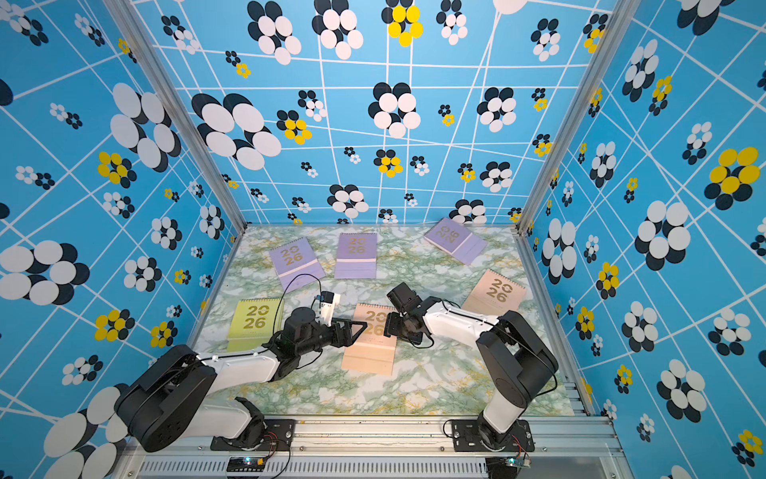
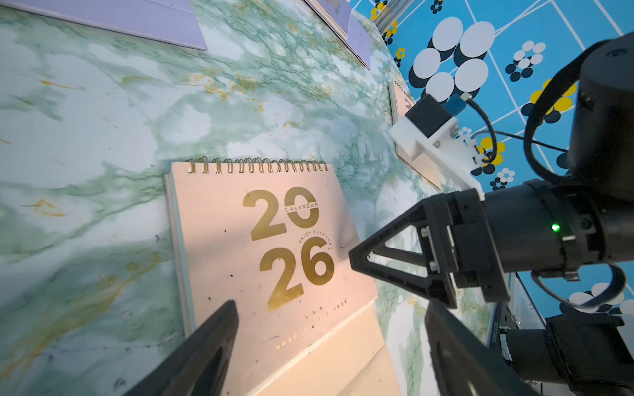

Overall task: Stack the calendars
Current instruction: Place the calendar at the center of the board.

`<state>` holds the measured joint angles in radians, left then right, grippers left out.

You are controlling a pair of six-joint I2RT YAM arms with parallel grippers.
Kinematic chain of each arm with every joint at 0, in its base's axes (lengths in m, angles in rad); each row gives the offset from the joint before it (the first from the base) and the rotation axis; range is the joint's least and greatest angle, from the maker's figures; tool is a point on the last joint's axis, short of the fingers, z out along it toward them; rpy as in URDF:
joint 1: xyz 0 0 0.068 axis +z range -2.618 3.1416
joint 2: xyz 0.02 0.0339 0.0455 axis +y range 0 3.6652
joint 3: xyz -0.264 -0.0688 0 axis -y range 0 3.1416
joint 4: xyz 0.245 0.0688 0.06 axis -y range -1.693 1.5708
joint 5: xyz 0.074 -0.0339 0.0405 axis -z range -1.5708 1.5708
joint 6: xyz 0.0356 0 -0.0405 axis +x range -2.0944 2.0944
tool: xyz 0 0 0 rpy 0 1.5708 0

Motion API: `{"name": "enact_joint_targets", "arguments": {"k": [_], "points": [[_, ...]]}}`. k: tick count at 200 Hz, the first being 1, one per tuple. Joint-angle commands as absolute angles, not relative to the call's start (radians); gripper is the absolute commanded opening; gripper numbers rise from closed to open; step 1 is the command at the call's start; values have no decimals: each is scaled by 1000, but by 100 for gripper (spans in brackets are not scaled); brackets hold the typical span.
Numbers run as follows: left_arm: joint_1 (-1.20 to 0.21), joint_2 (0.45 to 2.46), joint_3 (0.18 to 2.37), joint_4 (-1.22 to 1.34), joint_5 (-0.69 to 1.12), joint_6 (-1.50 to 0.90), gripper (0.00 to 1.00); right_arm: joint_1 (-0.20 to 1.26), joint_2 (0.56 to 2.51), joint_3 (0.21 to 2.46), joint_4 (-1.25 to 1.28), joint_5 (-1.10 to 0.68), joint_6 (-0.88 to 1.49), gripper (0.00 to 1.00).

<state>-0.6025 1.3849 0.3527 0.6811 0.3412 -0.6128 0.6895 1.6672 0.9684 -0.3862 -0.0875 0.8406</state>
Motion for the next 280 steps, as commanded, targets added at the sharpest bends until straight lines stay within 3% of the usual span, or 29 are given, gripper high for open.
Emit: {"name": "enact_joint_targets", "arguments": {"k": [1, 208, 280], "points": [[-612, 1399, 344, 588, 313, -570, 87, 675, 1684, 1012, -398, -90, 800, 68], [-726, 1476, 341, 608, 242, -633, 86, 657, 1835, 1132, -371, -150, 760, 67], [-710, 1279, 378, 340, 143, -526, 88, 648, 1830, 1138, -379, -146, 748, 67]]}}
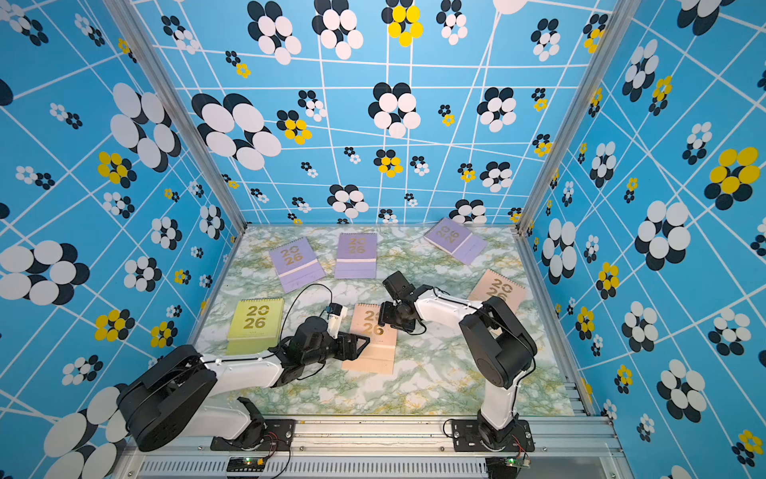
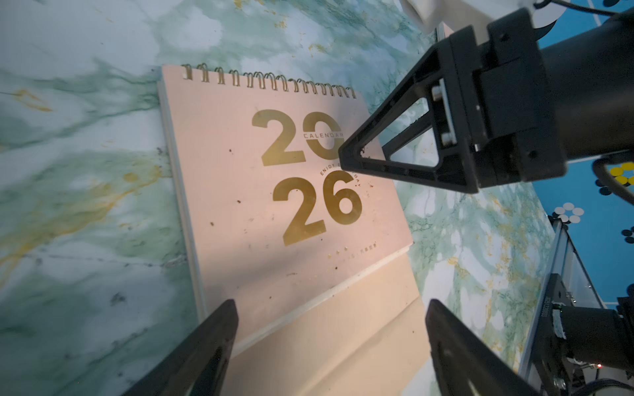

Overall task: Stack the calendars
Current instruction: Place the calendar at the center of the board.

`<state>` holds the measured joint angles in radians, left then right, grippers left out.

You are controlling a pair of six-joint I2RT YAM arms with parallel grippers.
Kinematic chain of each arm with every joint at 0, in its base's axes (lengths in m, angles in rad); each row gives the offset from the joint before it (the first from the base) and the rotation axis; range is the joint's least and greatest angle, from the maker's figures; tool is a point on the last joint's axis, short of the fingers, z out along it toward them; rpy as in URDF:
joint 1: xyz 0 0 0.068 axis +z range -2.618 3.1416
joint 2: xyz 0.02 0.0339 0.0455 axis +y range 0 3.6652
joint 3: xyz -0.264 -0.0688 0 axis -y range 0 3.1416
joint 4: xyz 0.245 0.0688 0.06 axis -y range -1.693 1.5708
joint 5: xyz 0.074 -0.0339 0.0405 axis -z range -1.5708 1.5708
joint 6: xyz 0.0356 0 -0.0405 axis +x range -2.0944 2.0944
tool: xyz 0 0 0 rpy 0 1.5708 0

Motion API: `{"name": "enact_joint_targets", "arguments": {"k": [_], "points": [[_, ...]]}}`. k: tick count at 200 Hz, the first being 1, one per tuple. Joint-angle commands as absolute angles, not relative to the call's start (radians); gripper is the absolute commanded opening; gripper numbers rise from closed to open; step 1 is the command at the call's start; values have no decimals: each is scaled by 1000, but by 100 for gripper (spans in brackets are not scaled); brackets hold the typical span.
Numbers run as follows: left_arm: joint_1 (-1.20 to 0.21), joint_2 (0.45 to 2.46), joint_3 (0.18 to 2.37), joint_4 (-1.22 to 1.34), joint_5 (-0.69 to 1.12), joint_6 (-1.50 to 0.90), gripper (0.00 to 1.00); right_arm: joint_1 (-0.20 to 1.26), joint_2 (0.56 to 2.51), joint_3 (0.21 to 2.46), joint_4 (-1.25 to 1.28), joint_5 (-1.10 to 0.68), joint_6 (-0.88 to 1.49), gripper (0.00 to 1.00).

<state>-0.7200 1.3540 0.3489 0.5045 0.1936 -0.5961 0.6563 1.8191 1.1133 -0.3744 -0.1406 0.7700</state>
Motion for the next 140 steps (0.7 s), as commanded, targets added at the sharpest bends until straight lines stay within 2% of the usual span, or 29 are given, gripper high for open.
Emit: {"name": "enact_joint_targets", "arguments": {"k": [1, 76, 106, 140], "points": [[-709, 1278, 379, 336, 142, -524, 88, 648, 1830, 1139, -380, -146, 747, 67], [-676, 1278, 397, 306, 147, -511, 88, 644, 1813, 1181, -425, -97, 703, 67], [-519, 1128, 470, 100, 150, -444, 89, 644, 1775, 1259, -503, -34, 620, 67], [-309, 977, 578, -110, 124, -383, 91, 652, 1797, 1347, -473, -93, 597, 66]]}}
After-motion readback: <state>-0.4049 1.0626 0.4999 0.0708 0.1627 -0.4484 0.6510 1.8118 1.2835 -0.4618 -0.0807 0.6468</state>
